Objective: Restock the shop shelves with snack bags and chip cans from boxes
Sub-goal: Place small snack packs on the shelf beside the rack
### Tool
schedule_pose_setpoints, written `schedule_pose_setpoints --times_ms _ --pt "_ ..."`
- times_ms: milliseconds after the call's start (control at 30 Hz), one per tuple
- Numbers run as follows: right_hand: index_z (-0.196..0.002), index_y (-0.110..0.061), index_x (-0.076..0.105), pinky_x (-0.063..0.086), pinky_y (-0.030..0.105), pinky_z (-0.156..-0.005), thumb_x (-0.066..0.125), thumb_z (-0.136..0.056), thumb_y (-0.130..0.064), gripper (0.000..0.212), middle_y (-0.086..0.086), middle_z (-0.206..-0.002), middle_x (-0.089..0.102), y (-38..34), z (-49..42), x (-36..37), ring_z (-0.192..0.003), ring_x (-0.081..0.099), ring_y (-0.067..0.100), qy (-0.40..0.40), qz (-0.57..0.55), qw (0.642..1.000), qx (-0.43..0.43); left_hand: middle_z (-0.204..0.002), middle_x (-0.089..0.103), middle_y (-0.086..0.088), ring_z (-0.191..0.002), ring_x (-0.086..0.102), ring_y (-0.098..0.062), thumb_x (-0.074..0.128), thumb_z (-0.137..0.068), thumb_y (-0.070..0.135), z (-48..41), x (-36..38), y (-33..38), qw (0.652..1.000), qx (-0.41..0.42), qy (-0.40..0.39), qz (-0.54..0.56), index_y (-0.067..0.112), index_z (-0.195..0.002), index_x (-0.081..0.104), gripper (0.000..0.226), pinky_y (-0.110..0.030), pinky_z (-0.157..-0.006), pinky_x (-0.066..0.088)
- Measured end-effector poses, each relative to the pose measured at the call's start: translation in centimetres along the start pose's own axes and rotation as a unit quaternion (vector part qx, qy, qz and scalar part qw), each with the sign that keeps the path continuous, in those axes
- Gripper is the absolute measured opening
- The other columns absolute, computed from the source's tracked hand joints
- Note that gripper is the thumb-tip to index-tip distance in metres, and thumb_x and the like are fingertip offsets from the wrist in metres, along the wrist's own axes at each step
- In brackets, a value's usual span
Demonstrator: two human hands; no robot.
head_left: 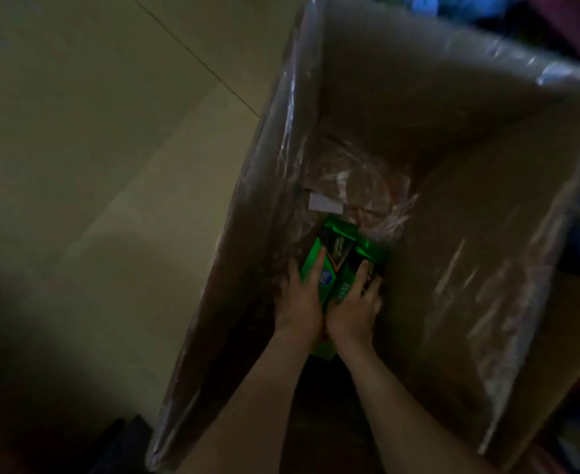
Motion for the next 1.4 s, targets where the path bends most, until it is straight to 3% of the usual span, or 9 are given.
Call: schedule_pose_setpoints --times_ms 100,267,533,700,900,1067,1133,1233,1400 --pt "-0.152 -0.024 -0.014 0.023 0.041 -0.113 0.05 -0.096 -0.021 0.086 0.015 -0.16 -0.008 1.3 -2.3 1.5 -0.146 0.002 0.035 0.018 0.02 1.0 0.005 -0.16 -0.011 -0.018 -0.145 0.009 -0.042 0.049 -0.101 0.025 -2.6 2.7 -0.8 0.998 -0.009 -0.035 -0.048 0.044 -0.151 -0.01 0.08 -0.046 -0.112 0.027" --pt "-0.152 -0.025 -0.016 0.023 0.041 -0.115 0.053 -0.094 -0.024 0.089 0.013 -0.16 -0.013 2.5 -4.2 2.9 -0.146 0.001 0.033 0.018 0.024 1.0 0.009 -0.158 -0.001 -0.023 -0.141 0.019 -0.042 0.042 -0.1 0.045 -4.4 5.5 -1.1 0.996 -0.006 -0.033 -0.085 0.041 -0.153 -0.008 0.072 -0.046 -0.11 0.029" --pt "-0.149 -0.034 -0.021 0.04 0.039 -0.1 0.051 -0.089 -0.01 0.096 0.008 -0.159 -0.022 2.9 -4.3 4.0 -0.142 0.013 0.036 -0.001 0.022 1.0 0.015 -0.155 0.005 -0.025 -0.136 0.026 -0.043 0.044 -0.101 0.033 -4.1 6.1 -1.9 0.991 -0.003 -0.034 -0.126 0.043 -0.152 -0.01 0.075 -0.044 -0.11 0.028" --pt "-0.147 -0.04 -0.024 0.035 0.043 -0.103 0.049 -0.096 -0.041 0.089 0.011 -0.16 -0.015 3.0 -4.4 4.0 -0.142 0.013 0.035 -0.013 0.017 0.999 0.035 -0.152 0.011 -0.026 -0.135 0.026 -0.044 0.048 -0.098 0.035 -3.9 5.0 -3.6 0.989 -0.048 -0.001 -0.139 0.041 -0.153 -0.006 0.078 -0.044 -0.112 0.026" --pt "-0.147 -0.04 -0.024 0.032 0.047 -0.106 0.057 -0.084 -0.063 0.105 0.012 -0.159 -0.017 2.5 -3.7 5.1 -0.144 0.006 0.035 -0.022 -0.001 0.999 0.044 -0.146 0.016 -0.022 -0.126 0.033 -0.044 0.051 -0.097 0.036 -3.7 4.4 -5.1 0.994 -0.078 0.017 -0.07 0.042 -0.153 -0.004 0.079 -0.044 -0.105 0.034" --pt "-0.148 -0.041 -0.02 0.032 0.043 -0.106 0.065 -0.088 -0.035 0.104 0.017 -0.156 -0.024 1.2 -3.0 5.7 -0.144 0.005 0.041 -0.044 -0.026 0.998 0.033 -0.145 0.016 -0.021 -0.128 0.032 -0.043 0.055 -0.094 0.034 -3.2 4.3 -6.0 0.995 -0.088 0.017 -0.052 0.042 -0.153 0.0 0.081 -0.042 -0.108 0.032" --pt "-0.149 -0.04 -0.019 0.029 0.045 -0.107 0.065 -0.089 -0.034 0.103 0.016 -0.157 -0.021 0.7 -2.7 5.5 -0.144 0.002 0.041 -0.05 -0.02 0.998 0.019 -0.142 0.019 -0.02 -0.126 0.035 -0.043 0.055 -0.094 0.034 -2.8 3.8 -5.9 0.995 -0.088 0.021 -0.051 0.041 -0.154 0.002 0.08 -0.041 -0.107 0.033" --pt "-0.149 -0.038 -0.019 0.031 0.046 -0.105 0.065 -0.088 -0.036 0.104 0.016 -0.158 -0.012 -0.6 -1.5 3.7 -0.14 0.012 0.038 -0.039 -0.003 0.999 -0.01 -0.137 0.024 -0.02 -0.122 0.037 -0.041 0.054 -0.094 0.038 -1.1 2.1 -5.3 0.994 -0.09 0.042 -0.036 0.04 -0.154 0.005 0.078 -0.039 -0.104 0.036" --pt "-0.146 -0.041 -0.024 0.038 0.051 -0.101 0.064 -0.086 -0.023 0.108 0.01 -0.156 -0.004 -3.9 3.4 -4.4 -0.136 0.018 0.035 -0.017 -0.019 0.999 -0.046 -0.137 0.026 -0.02 -0.119 0.041 -0.041 0.053 -0.096 0.038 4.3 -2.9 -1.3 0.992 -0.078 0.089 0.052 0.04 -0.154 0.006 0.075 -0.04 -0.101 0.039"
Point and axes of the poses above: each hand's wrist, its own z-axis away from the middle knuckle, its own x-axis out of the palm, y = z × x, the point moved 6 cm from there along -z, towards the middle knuckle
